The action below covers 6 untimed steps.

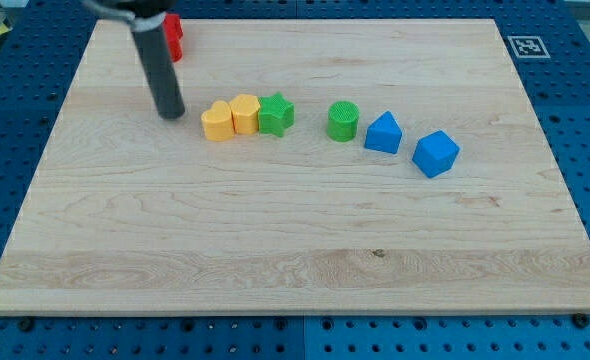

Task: Separate the yellow blocks

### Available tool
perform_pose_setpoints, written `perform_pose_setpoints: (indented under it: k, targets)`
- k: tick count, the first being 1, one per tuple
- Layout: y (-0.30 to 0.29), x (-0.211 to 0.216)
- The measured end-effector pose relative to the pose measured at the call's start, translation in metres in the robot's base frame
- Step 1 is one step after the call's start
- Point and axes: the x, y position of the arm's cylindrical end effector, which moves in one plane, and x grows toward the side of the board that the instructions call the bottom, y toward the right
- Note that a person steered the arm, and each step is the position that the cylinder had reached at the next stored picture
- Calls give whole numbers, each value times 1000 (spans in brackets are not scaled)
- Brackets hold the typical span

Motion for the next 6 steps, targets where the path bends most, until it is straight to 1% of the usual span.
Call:
perform_pose_setpoints:
  k: [1,2,5,6]
  targets:
    - [18,70]
    - [36,109]
    - [36,112]
    - [47,115]
